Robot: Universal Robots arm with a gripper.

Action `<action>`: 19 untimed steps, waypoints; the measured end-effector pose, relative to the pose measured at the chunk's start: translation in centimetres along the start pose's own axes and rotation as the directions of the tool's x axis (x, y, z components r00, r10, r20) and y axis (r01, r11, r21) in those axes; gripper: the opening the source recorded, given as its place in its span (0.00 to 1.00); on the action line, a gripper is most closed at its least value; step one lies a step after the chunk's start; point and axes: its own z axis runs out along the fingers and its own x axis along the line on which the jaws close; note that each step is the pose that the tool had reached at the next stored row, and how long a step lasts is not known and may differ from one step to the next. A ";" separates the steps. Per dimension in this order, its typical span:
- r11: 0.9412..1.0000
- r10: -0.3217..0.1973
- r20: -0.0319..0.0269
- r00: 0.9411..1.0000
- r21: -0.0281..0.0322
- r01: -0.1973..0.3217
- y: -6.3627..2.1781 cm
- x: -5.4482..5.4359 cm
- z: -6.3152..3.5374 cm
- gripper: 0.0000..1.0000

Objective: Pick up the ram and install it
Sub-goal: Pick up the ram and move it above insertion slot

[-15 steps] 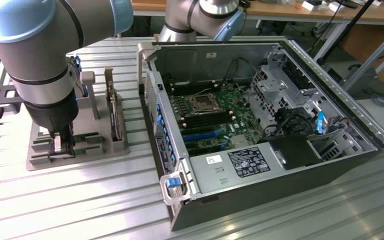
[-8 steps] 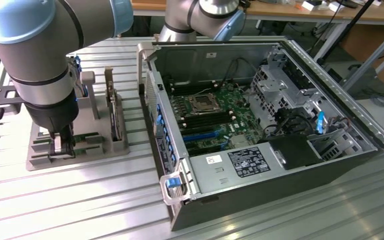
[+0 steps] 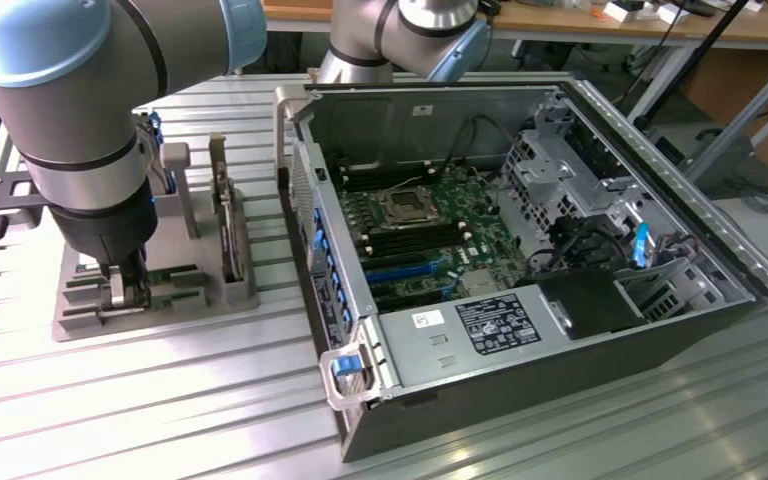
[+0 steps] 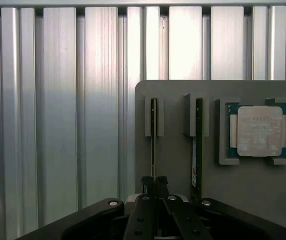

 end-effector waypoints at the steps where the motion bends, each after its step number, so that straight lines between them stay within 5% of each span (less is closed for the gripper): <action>1: 1.000 0.000 0.000 1.000 0.000 0.000 0.00 0.0 0.00 0.12; 10: 1.000 0.000 0.000 1.000 0.000 0.000 0.00 0.0 -0.01 0.12; 19: 1.000 0.000 0.000 1.000 0.000 0.000 0.06 0.0 -1.22 0.12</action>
